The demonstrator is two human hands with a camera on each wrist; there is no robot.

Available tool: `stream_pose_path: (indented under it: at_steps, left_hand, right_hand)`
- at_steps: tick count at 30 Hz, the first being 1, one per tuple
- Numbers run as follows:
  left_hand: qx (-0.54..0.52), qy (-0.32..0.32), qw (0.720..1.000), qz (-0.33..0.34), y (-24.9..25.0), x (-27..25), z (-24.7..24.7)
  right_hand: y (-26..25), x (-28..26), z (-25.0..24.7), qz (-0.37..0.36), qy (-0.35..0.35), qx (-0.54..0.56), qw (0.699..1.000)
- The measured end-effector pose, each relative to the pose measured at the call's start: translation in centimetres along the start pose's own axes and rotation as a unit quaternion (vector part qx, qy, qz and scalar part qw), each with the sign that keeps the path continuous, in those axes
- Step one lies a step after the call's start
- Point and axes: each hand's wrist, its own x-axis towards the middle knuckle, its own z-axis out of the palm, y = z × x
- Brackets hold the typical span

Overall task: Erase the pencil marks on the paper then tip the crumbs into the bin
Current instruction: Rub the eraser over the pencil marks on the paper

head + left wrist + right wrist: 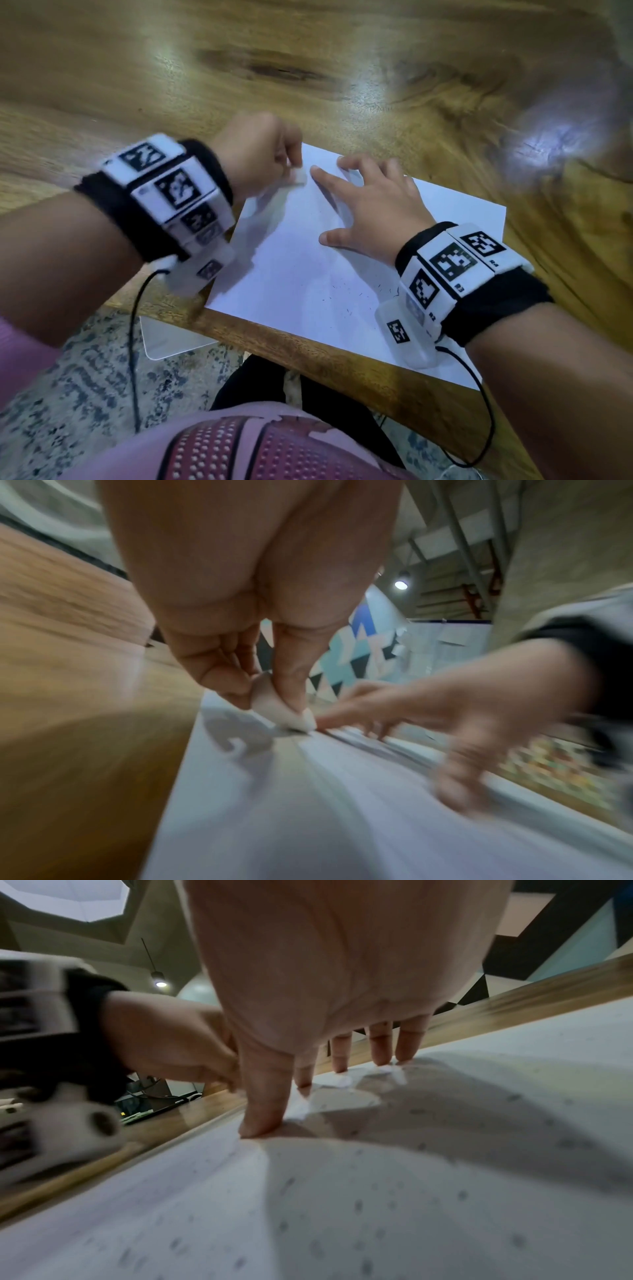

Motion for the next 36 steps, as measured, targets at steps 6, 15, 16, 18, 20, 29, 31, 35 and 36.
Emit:
stream_pose_path:
  at_steps: [6, 15, 16, 18, 20, 29, 31, 35, 36]
  left_hand:
    - [0.021, -0.001, 1.000, -0.002, 0.0, 0.5, -0.1]
    - [0.013, 0.000, 1.000, 0.007, 0.2, 0.3, -0.5]
    - [0.019, 0.014, 1.000, 0.008, 0.5, 1.0, -0.5]
    - [0.034, 0.025, 0.999, 0.004, 0.6, 1.4, -0.2]
    - [0.038, 0.022, 0.999, 0.001, 0.2, 0.3, 0.1]
    - [0.010, -0.023, 1.000, 0.001, -0.5, -1.3, -0.3]
    - [-0.001, 0.015, 1.000, -0.004, 0.2, 0.5, -0.4]
    - [0.024, 0.007, 1.000, -0.017, 0.0, -0.4, 0.4]
    - [0.034, -0.006, 0.999, -0.007, -0.2, -1.4, 0.7]
  right_hand:
    - [-0.1, 0.0, -0.1, 0.004, -0.001, -0.004, 1.000]
    - [-0.1, 0.0, -0.1, 0.005, -0.004, -0.007, 1.000]
    - [-0.1, 0.0, -0.1, 0.006, -0.003, -0.007, 1.000]
    - [-0.1, 0.0, -0.2, 0.005, -0.004, -0.007, 1.000]
    - [0.0, 0.1, -0.1, 0.004, -0.004, -0.004, 1.000]
    - [0.1, 0.0, 0.0, 0.000, -0.002, 0.006, 1.000]
    - [0.1, 0.0, 0.0, 0.002, -0.002, 0.005, 1.000]
    - [0.1, 0.1, 0.0, 0.002, -0.005, 0.005, 1.000]
    - [0.1, 0.1, 0.0, 0.002, -0.005, 0.005, 1.000]
